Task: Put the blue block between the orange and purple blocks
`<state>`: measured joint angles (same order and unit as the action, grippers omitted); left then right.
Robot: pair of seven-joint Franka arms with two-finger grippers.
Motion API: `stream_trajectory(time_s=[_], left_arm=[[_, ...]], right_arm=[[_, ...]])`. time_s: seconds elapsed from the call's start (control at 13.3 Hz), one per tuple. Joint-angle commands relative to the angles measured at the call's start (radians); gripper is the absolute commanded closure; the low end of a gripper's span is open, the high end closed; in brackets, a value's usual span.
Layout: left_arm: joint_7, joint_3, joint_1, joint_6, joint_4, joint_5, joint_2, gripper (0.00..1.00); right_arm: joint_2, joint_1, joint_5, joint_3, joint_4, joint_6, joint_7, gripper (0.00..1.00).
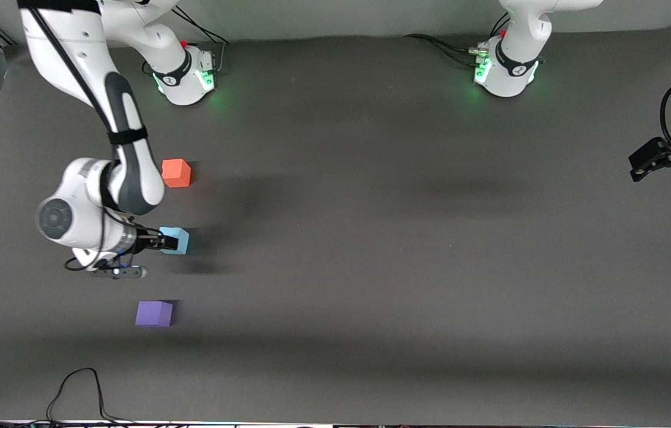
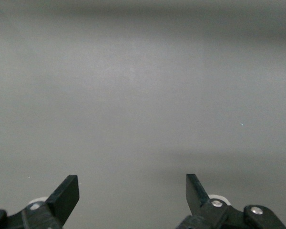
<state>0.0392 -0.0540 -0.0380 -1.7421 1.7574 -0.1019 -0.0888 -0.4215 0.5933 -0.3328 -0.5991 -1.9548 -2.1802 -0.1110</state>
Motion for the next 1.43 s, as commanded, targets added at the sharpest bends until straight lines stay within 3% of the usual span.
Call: stream_trajectory(time_s=[0.0, 0.53, 0.9, 1.36], left_arm=[[0.018, -0.003, -0.006, -0.013, -0.003, 0.001, 0.001, 0.00], [0.018, -0.004, -0.002, -0.027, -0.006, 0.062, 0.001, 0.00], [0.018, -0.006, -0.002, -0.022, -0.006, 0.060, 0.001, 0.00], [0.018, -0.006, -0.002, -0.020, -0.006, 0.056, 0.001, 0.00]], right_arm=[[0.111, 0.008, 0.041, -0.040, 0.033, 0.121, -0.026, 0.00], [0.170, 0.008, 0.139, -0.108, 0.191, 0.335, -0.029, 0.00], [0.187, 0.007, 0.141, -0.143, 0.315, 0.465, -0.030, 0.00], [0.210, 0.008, 0.143, -0.153, 0.330, 0.487, -0.021, 0.00]])
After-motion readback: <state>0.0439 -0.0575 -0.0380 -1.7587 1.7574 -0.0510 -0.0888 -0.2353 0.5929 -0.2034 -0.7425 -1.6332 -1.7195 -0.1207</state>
